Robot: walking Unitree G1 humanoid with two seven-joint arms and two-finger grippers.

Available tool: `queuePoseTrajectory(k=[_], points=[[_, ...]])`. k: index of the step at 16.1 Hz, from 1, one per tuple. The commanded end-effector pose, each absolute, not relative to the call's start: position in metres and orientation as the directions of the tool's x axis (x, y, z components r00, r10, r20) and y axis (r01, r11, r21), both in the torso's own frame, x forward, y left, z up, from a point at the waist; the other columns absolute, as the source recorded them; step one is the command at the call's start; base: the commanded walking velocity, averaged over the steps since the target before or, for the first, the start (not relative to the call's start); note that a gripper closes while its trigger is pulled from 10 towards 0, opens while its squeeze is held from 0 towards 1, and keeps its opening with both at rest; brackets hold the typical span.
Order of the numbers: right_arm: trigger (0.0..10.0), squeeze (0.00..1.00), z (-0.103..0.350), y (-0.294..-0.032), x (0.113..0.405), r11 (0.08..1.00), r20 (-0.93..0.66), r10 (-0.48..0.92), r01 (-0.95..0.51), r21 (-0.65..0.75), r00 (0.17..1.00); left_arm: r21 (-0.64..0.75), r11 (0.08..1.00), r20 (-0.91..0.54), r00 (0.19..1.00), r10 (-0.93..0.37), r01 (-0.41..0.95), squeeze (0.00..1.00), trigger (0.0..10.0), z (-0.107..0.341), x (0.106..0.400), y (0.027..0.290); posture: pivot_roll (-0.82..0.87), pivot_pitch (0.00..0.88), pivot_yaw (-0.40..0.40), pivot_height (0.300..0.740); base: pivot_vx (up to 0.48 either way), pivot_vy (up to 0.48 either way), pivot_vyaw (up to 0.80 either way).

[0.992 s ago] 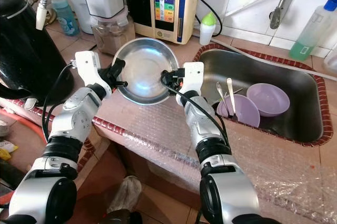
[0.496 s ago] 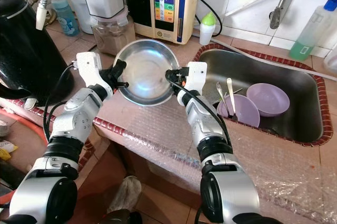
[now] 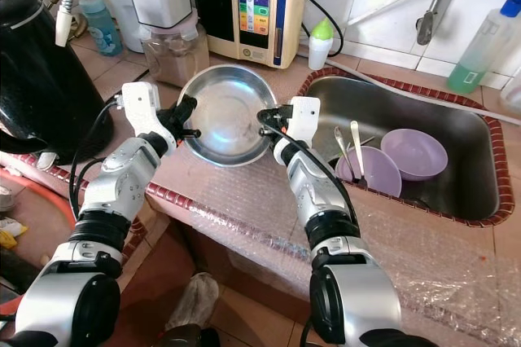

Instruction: Kitchen organization

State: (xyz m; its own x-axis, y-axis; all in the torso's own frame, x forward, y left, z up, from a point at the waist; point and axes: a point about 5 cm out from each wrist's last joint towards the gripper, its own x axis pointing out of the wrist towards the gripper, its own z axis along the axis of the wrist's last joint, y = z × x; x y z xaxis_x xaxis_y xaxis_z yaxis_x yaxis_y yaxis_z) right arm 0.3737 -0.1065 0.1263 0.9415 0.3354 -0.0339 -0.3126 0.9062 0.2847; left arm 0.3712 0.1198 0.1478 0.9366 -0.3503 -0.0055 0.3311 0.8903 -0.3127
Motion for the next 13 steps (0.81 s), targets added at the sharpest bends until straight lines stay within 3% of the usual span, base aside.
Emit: queuePoseTrajectory(k=[1, 6, 7, 8, 9, 13], points=[[0.0, 0.0, 0.121, -0.112, 0.374, 0.917, -0.08, 0.3, -0.265, 0.297, 0.951, -0.283, 0.874, 0.074, 0.918, -0.391, 0.395, 0.0, 0.0, 0.165, 0.374, 0.111, -0.02, 0.0, 0.042, 0.74, 0.0, 0.0, 0.0], [0.0, 0.0, 0.122, -0.114, 0.376, 0.92, -0.077, 0.277, -0.241, 0.309, 0.958, -0.266, 0.88, 0.068, 0.919, -0.389, 0.393, 0.0, 0.0, 0.165, 0.374, 0.11, -0.02, 0.0, 0.045, 0.74, 0.0, 0.0, 0.0], [0.0, 0.0, 0.124, -0.116, 0.376, 0.921, -0.066, 0.261, -0.227, 0.317, 0.963, -0.248, 0.883, 0.061, 0.916, -0.397, 0.399, 0.0, 10.0, 0.165, 0.374, 0.11, -0.02, 0.0, 0.046, 0.74, 0.0, 0.0, 0.0], [0.0, 0.0, 0.125, -0.118, 0.377, 0.926, -0.062, 0.246, -0.215, 0.311, 0.967, -0.249, 0.881, 0.06, 0.914, -0.401, 0.402, 0.0, 10.0, 0.165, 0.374, 0.109, -0.02, 0.0, 0.048, 0.74, 0.0, 0.0, 0.0], [0.0, 0.0, 0.129, -0.119, 0.378, 0.935, -0.035, 0.229, -0.21, 0.285, 0.973, -0.265, 0.871, 0.053, 0.909, -0.414, 0.413, 1.0, 10.0, 0.164, 0.373, 0.107, -0.02, 0.0, 0.048, 0.74, 0.0, 0.0, 0.0], [0.0, 0.0, 0.143, -0.127, 0.383, 0.948, 0.031, 0.15, -0.153, 0.279, 0.988, -0.256, 0.869, 0.048, 0.903, -0.426, 0.424, 1.0, 10.0, 0.162, 0.372, 0.104, -0.02, 0.0, 0.054, 0.74, 0.0, 0.0, 0.0]])
